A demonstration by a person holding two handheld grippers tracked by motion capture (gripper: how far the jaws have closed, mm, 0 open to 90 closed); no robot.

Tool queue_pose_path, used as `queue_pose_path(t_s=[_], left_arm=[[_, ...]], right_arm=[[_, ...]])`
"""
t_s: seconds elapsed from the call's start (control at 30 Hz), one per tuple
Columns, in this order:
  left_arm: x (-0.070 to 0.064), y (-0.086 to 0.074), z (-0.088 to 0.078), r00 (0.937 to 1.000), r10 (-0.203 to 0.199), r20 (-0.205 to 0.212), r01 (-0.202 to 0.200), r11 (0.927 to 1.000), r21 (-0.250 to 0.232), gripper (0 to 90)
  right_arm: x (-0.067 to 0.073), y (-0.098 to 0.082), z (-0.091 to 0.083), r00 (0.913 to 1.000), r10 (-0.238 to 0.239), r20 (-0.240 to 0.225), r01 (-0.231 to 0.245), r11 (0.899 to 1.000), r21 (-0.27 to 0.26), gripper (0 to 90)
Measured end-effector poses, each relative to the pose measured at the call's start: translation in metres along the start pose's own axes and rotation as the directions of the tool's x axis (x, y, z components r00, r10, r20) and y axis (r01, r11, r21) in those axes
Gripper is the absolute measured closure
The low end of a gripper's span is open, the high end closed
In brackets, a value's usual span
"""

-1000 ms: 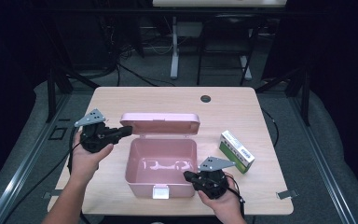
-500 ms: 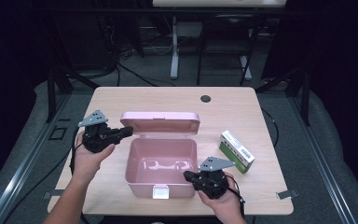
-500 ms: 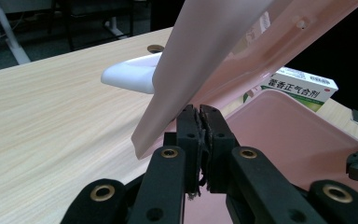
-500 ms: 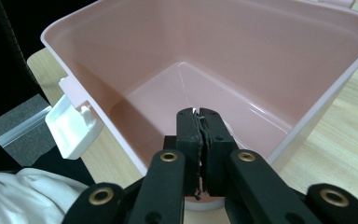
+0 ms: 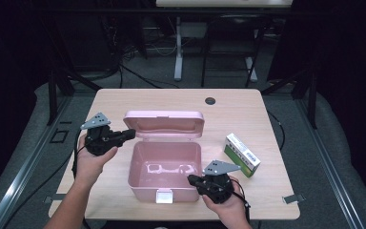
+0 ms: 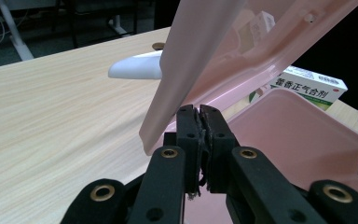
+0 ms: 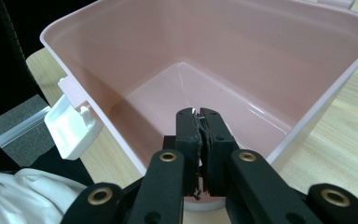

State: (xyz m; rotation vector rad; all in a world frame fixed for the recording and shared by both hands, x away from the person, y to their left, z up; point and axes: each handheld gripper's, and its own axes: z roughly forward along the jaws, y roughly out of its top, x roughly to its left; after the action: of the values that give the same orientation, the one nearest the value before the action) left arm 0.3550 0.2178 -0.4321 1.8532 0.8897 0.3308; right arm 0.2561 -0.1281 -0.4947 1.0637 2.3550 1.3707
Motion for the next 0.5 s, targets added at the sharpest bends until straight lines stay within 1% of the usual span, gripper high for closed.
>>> queue_pose_path(t_s=[0.23,0.5], left_arm=[[0.0014,-0.0009,0.0017,0.9999,0.004,-0.009,-0.004,1.0000,0.008,86.8],[0.0052,-0.0035,0.0042,0.9999,-0.007,-0.014,0.007,0.9999,0.012,86.5]], right_arm=[[0.0000,0.0000,0.0000,1.0000,-0.001,0.000,0.001,1.000,0.000,87.0],[0.0000,0.0000,0.0000,1.0000,0.000,-0.001,0.000,1.000,-0.001,86.7]])
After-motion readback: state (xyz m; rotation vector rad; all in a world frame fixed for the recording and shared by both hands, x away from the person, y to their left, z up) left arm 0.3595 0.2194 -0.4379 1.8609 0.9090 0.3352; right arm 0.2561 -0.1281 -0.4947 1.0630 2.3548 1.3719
